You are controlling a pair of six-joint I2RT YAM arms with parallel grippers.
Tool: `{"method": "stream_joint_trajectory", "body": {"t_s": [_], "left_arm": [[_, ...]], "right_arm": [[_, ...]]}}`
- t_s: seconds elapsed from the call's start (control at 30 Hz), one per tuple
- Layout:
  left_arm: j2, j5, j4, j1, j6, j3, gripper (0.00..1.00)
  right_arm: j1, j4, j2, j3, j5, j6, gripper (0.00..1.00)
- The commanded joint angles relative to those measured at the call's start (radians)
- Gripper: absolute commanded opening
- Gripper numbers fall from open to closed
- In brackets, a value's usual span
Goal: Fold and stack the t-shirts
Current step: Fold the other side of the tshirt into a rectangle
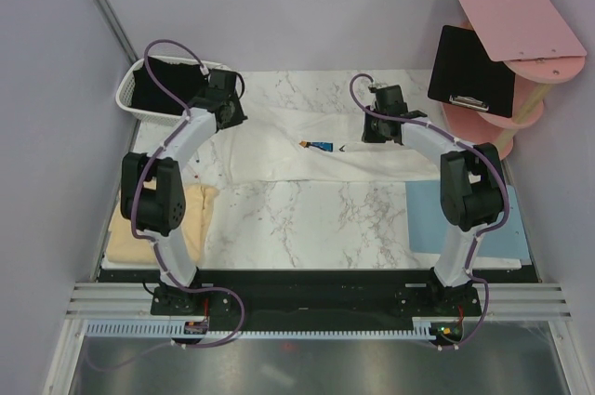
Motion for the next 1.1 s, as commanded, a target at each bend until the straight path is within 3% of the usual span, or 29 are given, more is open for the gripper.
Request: {"method": "stream_joint_trajectory", "body": {"t_s": [0.0, 0.27, 0.33, 0.37, 0.4, 0.5, 0.57, 0.73, 0.77, 0.8, 0.83, 0.87, 0.9, 0.93, 0.97, 1.0, 1.07], "left_arm": [[0.048, -0.032, -0.009, -0.003, 0.009, 0.118, 0.02], [0.205, -0.046, -0.050, -0.003, 0.019, 0.267, 0.02], [0.271, -0.060, -0.116, -0.003, 0.020, 0.324, 0.09], [0.283, -0.067, -0.130, -0.003, 0.020, 0.365, 0.15], [0.289, -0.072, -0.141, -0.004, 0.014, 0.373, 0.52], [0.239, -0.104, -0.141, -0.009, -0.001, 0.343, 0.76], [0.165, -0.119, -0.136, -0.018, 0.003, 0.306, 0.82], [-0.031, -0.150, -0.124, -0.064, 0.016, 0.194, 0.83], [-0.091, -0.147, -0.123, -0.082, 0.017, 0.142, 0.81], [-0.123, -0.147, -0.121, -0.093, 0.012, 0.114, 0.65], [-0.151, -0.141, -0.120, -0.104, 0.008, 0.055, 0.42], [-0.192, -0.129, -0.118, -0.125, 0.000, 0.025, 0.12], [-0.206, -0.130, -0.118, -0.137, -0.006, -0.005, 0.02], [-0.215, -0.133, -0.118, -0.148, -0.011, -0.059, 0.02], [-0.231, -0.151, -0.121, -0.171, -0.030, -0.088, 0.02], [-0.232, -0.149, -0.121, -0.182, -0.040, -0.116, 0.02], [-0.232, -0.142, -0.121, -0.202, -0.081, -0.188, 0.02]], "right_arm": [[0.005, 0.038, 0.006, -0.011, -0.008, -0.005, 0.13], [0.005, 0.039, 0.032, -0.006, 0.012, -0.021, 0.14], [0.006, 0.039, 0.035, -0.006, 0.015, -0.024, 0.14], [0.006, 0.038, 0.036, -0.008, 0.017, -0.025, 0.15], [0.006, 0.038, 0.036, -0.008, 0.018, -0.027, 0.15], [0.006, 0.038, 0.026, -0.011, 0.029, -0.030, 0.16], [0.006, 0.039, 0.016, -0.013, 0.038, -0.031, 0.16], [0.006, 0.033, -0.010, -0.016, 0.089, -0.034, 0.17], [0.006, 0.027, -0.011, -0.014, 0.103, -0.034, 0.17], [0.006, 0.022, -0.014, -0.013, 0.122, -0.034, 0.17], [0.005, 0.018, -0.014, -0.010, 0.151, -0.036, 0.17], [0.006, 0.012, -0.010, -0.008, 0.176, -0.035, 0.17], [0.006, 0.007, -0.007, -0.003, 0.190, -0.034, 0.16], [0.006, 0.003, -0.004, 0.007, 0.216, -0.031, 0.15], [0.006, -0.011, 0.007, 0.016, 0.228, -0.031, 0.04], [0.006, -0.016, 0.012, 0.023, 0.242, -0.031, 0.00], [0.005, -0.027, 0.024, 0.043, 0.297, -0.031, 0.00]]}}
